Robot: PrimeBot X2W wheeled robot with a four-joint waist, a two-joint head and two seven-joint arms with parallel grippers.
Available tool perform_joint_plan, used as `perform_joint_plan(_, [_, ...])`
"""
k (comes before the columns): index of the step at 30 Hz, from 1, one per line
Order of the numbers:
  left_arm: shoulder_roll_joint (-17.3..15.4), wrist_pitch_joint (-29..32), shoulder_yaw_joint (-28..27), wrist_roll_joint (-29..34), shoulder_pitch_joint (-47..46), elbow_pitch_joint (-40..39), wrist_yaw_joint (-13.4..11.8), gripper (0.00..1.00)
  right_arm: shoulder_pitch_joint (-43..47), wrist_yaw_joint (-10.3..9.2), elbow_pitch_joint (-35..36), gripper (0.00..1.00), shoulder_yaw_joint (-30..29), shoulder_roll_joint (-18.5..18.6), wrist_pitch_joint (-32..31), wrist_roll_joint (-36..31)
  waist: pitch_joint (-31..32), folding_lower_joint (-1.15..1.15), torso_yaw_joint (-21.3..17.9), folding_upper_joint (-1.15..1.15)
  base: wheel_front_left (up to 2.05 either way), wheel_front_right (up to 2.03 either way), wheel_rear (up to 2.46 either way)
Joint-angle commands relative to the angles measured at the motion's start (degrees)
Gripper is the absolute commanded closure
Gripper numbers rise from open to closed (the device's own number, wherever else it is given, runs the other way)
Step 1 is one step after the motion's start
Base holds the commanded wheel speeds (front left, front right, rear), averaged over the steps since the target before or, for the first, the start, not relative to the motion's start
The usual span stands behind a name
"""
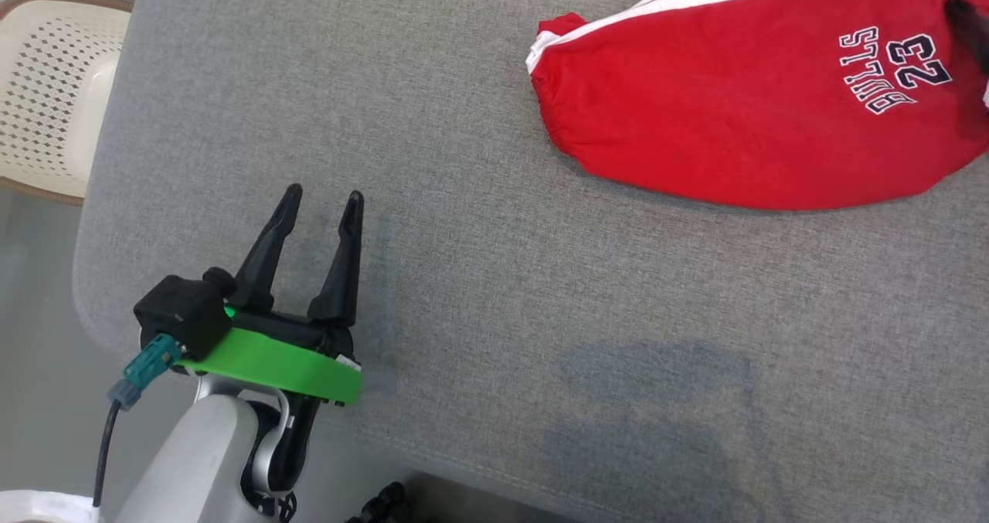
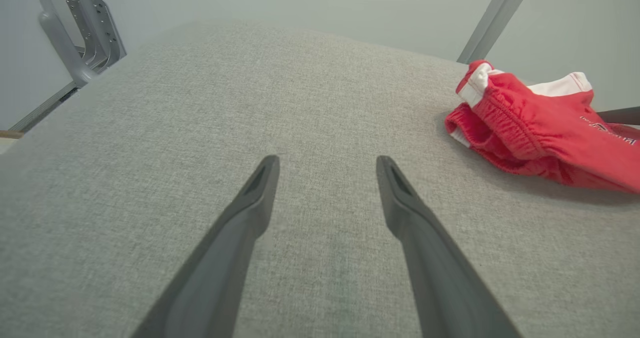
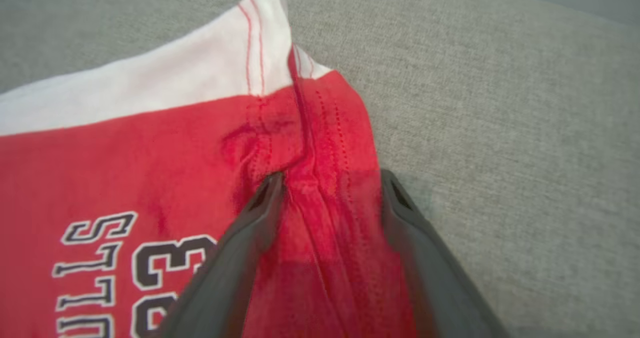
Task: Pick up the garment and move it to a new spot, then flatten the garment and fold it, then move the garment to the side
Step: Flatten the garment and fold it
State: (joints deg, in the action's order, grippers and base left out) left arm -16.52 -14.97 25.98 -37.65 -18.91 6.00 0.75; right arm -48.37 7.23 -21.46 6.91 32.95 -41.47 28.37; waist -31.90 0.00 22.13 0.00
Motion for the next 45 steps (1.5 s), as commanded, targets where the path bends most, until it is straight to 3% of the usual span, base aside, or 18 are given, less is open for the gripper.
perform_joint_plan(1, [0.6, -0.2, -1.3, 1.1, 1.2, 0.4, 0.8, 0.0, 3.5, 0.45, -0.5, 1.0, 1.1, -2.5, -1.6, 2.0, 0.6, 0.0, -0.1, 0.0, 0.0, 0.0, 0.0])
perform_joint_plan(10, [1.0, -0.2, -8.0, 5.4, 7.4, 2.3, 4.0, 0.0, 8.7, 0.25, 3.3, 1.0, -3.6, -8.1, -3.0, 12.3, 8.3, 0.0, -7.1, 0.0, 0.0, 0.0, 0.0])
perform_joint_plan(14, [0.3, -0.2, -10.0, 5.9, 11.1, 2.6, 4.5, 0.0, 13.2, 0.22, 4.3, 1.0, -7.3, -8.7, -3.5, 14.9, 12.7, 0.0, -11.2, 0.0, 0.0, 0.0, 0.0])
perform_joint_plan(22, [-1.0, -0.2, -10.6, 6.0, 15.8, 1.4, 4.8, 0.0, 21.6, 0.23, 3.5, 1.0, -19.0, -8.0, -4.5, 15.1, 15.7, 0.0, -15.6, 0.0, 0.0, 0.0, 0.0])
perform_joint_plan(26, [-1.6, -0.2, -11.1, 5.4, 17.1, 0.0, 4.7, 0.0, 25.1, 0.24, 3.1, 1.0, -25.9, -9.0, -3.8, 13.6, 15.6, 0.0, -16.7, 0.0, 0.0, 0.0, 0.0])
perform_joint_plan(30, [-2.1, -0.2, -11.6, 5.9, 17.9, -1.6, 4.4, 0.0, 25.8, 0.25, 6.9, 1.0, -28.9, -11.5, -2.7, 13.4, 15.4, 0.0, -17.4, 0.0, 0.0, 0.0, 0.0])
perform_joint_plan(34, [-2.0, -0.2, -11.7, 6.3, 18.9, -2.3, 4.2, 0.0, 24.0, 0.26, 13.9, 1.0, -26.5, -14.8, -2.4, 15.7, 15.7, 0.0, -18.1, 0.0, 0.0, 0.0, 0.0])
perform_joint_plan(38, [-1.4, -0.2, -10.8, 6.8, 19.4, -2.4, 4.0, 0.0, 23.0, 0.25, 18.0, 1.0, -20.0, -18.8, -3.0, 16.8, 16.7, 0.0, -18.2, 0.0, 0.0, 0.0, 0.0])
perform_joint_plan(45, [-1.2, 0.4, -9.2, 7.4, 16.8, -3.0, 4.4, 0.0, 19.6, 0.25, 15.6, 1.0, -9.9, -26.4, 0.4, 13.3, 14.8, 0.0, -16.6, 0.0, 0.0, 0.0, 0.0])
